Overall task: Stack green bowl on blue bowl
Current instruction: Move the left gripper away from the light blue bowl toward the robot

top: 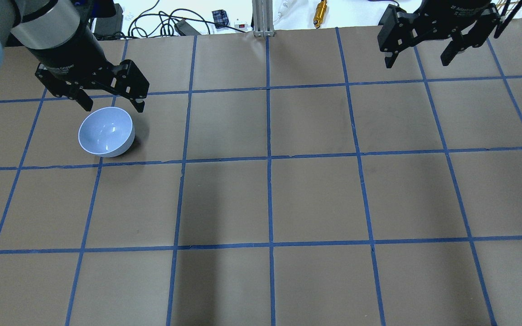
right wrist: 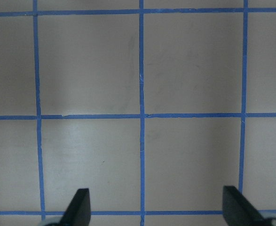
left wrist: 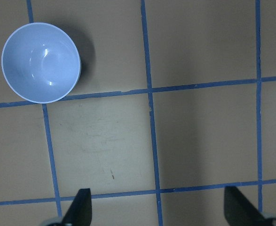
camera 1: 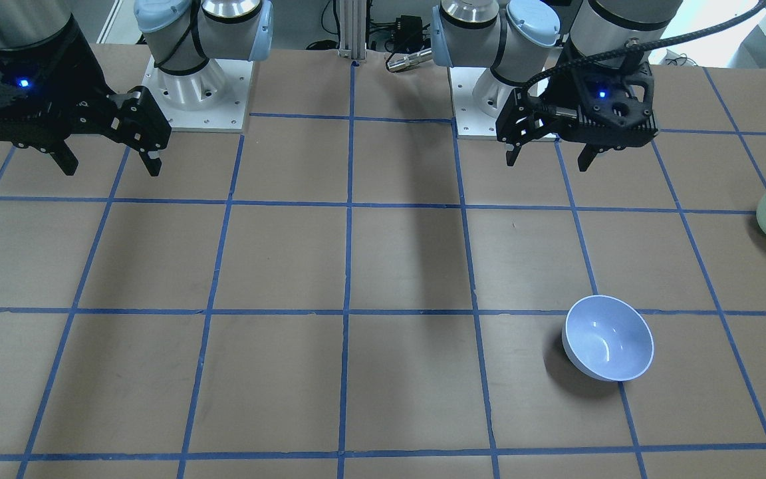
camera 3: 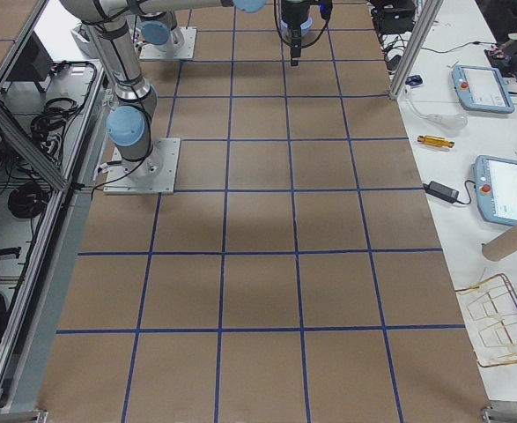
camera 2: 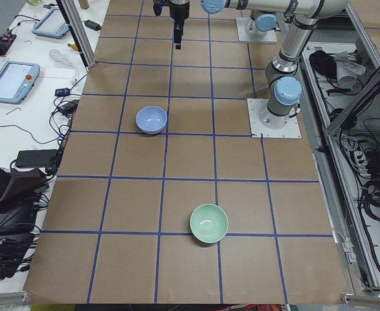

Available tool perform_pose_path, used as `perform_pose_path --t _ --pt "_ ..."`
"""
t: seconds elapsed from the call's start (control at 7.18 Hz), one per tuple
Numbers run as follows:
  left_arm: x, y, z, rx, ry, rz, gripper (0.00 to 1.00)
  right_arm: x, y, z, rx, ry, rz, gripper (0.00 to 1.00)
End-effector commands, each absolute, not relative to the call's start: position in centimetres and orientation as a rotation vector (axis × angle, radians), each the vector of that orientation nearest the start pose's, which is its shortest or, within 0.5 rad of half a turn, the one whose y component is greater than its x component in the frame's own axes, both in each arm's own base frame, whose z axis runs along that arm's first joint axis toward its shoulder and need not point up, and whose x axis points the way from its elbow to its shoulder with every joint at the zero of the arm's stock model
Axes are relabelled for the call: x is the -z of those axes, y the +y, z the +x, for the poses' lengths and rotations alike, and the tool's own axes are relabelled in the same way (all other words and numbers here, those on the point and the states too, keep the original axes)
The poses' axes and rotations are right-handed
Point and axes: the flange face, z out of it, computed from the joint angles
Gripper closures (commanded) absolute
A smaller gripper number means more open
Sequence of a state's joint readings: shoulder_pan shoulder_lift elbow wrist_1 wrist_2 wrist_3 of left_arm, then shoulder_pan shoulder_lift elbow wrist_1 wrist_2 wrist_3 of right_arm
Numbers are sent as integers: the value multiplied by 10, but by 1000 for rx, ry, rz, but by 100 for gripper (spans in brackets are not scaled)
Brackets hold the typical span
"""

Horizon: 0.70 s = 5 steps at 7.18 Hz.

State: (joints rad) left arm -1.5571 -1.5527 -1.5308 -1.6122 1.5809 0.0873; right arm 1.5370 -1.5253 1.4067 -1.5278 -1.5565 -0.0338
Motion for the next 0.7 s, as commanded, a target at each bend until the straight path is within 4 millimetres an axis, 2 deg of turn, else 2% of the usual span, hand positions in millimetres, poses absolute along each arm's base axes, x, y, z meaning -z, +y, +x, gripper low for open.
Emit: perform_pose_path --t 0.0,0.28,0.56 --pt "-512 -487 -126 23 3129 118 0 -541 -520 117 118 3127 -1 0" --pt "-513 -487 -124 25 3128 165 0 -541 -520 117 118 3128 -1 0" --pt "-515 -482 -112 24 3101 335 0 -541 -520 117 118 3127 -1 0"
